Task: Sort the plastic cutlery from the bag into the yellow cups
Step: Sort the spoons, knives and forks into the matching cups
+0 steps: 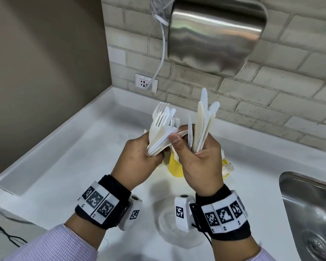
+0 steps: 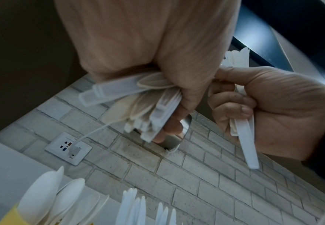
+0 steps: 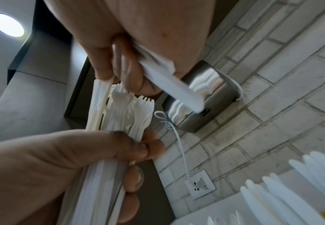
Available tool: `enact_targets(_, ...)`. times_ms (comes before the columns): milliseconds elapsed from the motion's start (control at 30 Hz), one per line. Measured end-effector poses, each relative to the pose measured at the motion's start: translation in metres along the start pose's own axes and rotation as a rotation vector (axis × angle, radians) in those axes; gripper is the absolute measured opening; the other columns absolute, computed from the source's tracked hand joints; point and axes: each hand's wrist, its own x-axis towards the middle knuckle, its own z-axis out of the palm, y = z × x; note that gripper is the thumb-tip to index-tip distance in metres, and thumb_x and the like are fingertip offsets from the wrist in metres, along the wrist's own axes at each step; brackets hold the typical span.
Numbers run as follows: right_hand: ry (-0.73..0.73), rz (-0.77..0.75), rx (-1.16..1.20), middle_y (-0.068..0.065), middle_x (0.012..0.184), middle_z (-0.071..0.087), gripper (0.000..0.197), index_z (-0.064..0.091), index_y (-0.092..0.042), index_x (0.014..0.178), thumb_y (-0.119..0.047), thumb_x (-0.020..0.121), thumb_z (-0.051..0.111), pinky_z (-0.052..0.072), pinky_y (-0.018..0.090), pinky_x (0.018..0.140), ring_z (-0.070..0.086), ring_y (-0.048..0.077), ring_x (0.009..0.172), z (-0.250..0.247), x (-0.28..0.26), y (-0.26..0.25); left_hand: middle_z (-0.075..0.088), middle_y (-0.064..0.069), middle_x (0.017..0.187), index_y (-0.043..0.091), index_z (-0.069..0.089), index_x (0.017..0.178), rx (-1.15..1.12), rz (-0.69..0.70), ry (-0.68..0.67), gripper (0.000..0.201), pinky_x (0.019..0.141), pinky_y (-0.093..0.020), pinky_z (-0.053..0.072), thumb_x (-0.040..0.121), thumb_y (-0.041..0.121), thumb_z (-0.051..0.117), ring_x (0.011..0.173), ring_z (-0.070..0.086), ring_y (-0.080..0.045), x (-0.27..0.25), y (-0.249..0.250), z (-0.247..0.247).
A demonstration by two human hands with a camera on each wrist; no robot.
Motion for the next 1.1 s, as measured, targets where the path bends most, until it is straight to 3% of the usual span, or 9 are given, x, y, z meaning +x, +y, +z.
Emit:
enact_targets(300,0.054,-0.012,-0.044,-0.016,0.071,0.068,0.011,0.065,-0.021,0.088,-0.028,0.092,0.072,0.049,0.019,0.065,0.065,0.003,0.065,0.005,-0.001,-0.001,0.072,0.004,0.071,0.023,0.069,0.098,0.024,-0.004,0.023,0.014,0.066,-0.040,0.056,0.085,0.019,0.070,0.068,0.069,-0.019,0.002,-0.003,-0.002)
enact_targets(400,0.078,0.039,0.046,-0.016,0.064,0.058,0.020,0.062,-0.018,0.091,-0.035,0.093,0.073,0.044,0.025,0.063,0.056,0.007,0.056,0.003,0.002,0.002,0.075,0.005,0.079,0.025,0.067,0.096,0.018,-0.008,-0.001,0.012,0.068,-0.042,0.058,0.083,0.027,0.068,0.070,0.071,-0.019,0.002,-0.005,-0.002)
enact_targets(567,-0.066,0.008,-0.071,-0.019,0.060,0.059,0.013,0.063,-0.014,0.090,-0.025,0.095,0.068,0.044,0.018,0.060,0.055,-0.001,0.055,0.001,0.003,0.002,0.071,0.008,0.071,0.032,0.063,0.084,0.043,0.001,-0.016,0.015,0.066,-0.038,0.056,0.086,0.018,0.069,0.068,0.069,-0.017,0.000,-0.004,-0.003)
enact_targets(667,0.139,0.036,0.142,-0.007,0.060,0.050,0.025,0.055,-0.007,0.088,-0.028,0.102,0.057,0.037,0.028,0.051,0.042,0.015,0.047,-0.003,0.013,-0.003,0.075,0.005,0.081,0.026,0.069,0.093,0.003,-0.010,-0.033,0.014,0.071,-0.041,0.057,0.080,0.027,0.064,0.073,0.070,-0.020,0.000,-0.007,-0.004)
enact_targets(733,0.280,0.043,0.297,0.011,0.075,0.054,0.032,0.055,0.001,0.098,-0.029,0.107,0.049,0.043,0.031,0.049,0.049,0.022,0.054,-0.012,0.026,-0.006,0.076,0.006,0.086,0.026,0.068,0.097,-0.012,-0.013,-0.044,0.018,0.072,-0.044,0.058,0.081,0.030,0.060,0.075,0.070,-0.021,-0.001,-0.010,-0.004)
enact_targets(833,0.442,0.057,0.486,0.027,0.100,0.062,0.042,0.053,0.013,0.114,-0.027,0.110,0.043,0.059,0.050,0.074,0.071,0.043,0.087,-0.025,0.042,-0.016,0.076,0.015,0.091,0.031,0.066,0.099,0.016,0.012,-0.081,0.015,0.074,-0.043,0.058,0.090,0.021,0.061,0.074,0.070,-0.016,-0.002,-0.010,-0.004)
enact_targets(900,0.541,0.029,0.567,0.022,0.084,0.060,0.029,0.050,0.004,0.111,-0.024,0.111,0.043,0.058,0.055,0.075,0.070,0.041,0.074,-0.029,0.050,-0.026,0.075,0.017,0.091,0.035,0.064,0.100,0.030,0.038,-0.088,0.016,0.074,-0.042,0.058,0.090,0.023,0.060,0.074,0.069,-0.015,-0.003,-0.009,-0.004)
enact_targets(1000,0.550,-0.099,0.460,0.009,0.064,0.044,0.016,0.043,-0.010,0.106,-0.026,0.110,0.046,0.051,0.037,0.052,0.046,0.023,0.045,-0.032,0.058,-0.038,0.074,0.012,0.089,0.035,0.062,0.100,0.055,0.070,-0.084,0.016,0.072,-0.043,0.057,0.087,0.033,0.053,0.073,0.068,-0.018,-0.002,-0.010,-0.003)
enact_targets(1100,0.378,-0.125,0.228,0.004,0.063,0.040,0.018,0.052,-0.019,0.100,-0.035,0.102,0.062,0.038,0.027,0.049,0.037,0.015,0.049,-0.029,0.060,-0.038,0.073,0.010,0.086,0.035,0.063,0.099,0.061,0.082,-0.069,0.018,0.071,-0.043,0.057,0.085,0.038,0.051,0.073,0.067,-0.019,-0.002,-0.009,-0.003)
